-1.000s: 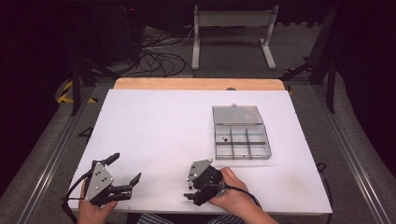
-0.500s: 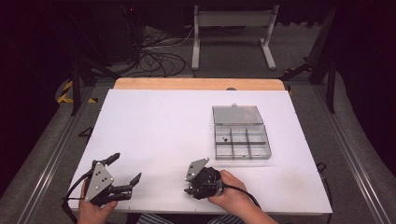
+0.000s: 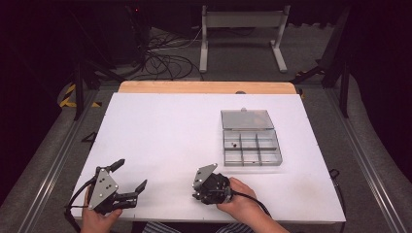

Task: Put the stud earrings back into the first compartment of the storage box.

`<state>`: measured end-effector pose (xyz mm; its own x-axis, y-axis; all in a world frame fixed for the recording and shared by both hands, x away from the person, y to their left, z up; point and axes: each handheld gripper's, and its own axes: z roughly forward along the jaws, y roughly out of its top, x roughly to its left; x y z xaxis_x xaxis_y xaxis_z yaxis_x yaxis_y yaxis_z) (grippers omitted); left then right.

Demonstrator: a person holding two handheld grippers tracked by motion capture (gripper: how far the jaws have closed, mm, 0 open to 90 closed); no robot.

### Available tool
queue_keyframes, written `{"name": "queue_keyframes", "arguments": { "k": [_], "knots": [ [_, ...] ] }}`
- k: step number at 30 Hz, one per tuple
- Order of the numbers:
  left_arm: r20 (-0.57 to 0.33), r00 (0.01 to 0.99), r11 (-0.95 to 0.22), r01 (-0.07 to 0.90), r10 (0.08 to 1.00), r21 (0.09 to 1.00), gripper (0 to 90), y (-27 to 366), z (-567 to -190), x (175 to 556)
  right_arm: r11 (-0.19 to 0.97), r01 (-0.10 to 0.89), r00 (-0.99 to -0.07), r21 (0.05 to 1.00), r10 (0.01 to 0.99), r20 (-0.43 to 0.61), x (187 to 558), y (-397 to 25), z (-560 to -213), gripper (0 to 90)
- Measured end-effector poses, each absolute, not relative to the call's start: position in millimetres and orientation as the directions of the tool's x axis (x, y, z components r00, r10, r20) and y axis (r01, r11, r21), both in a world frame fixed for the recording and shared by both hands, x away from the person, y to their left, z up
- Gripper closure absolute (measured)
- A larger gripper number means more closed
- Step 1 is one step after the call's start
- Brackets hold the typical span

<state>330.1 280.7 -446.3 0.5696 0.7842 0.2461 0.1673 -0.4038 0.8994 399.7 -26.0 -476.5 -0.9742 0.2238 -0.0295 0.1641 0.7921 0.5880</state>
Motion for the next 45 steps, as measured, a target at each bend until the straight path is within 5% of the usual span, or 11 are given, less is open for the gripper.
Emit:
{"name": "queue_keyframes", "arguments": {
  "k": [45],
  "knots": [
    [0.243, 0.569, -0.402, 0.170, 0.785, 0.900, 9.9, 281, -446, 330, 0.695, 0.139, -0.937, 0.705, 0.323, -0.134, 414, -57, -393, 76.2]
  ]
}}
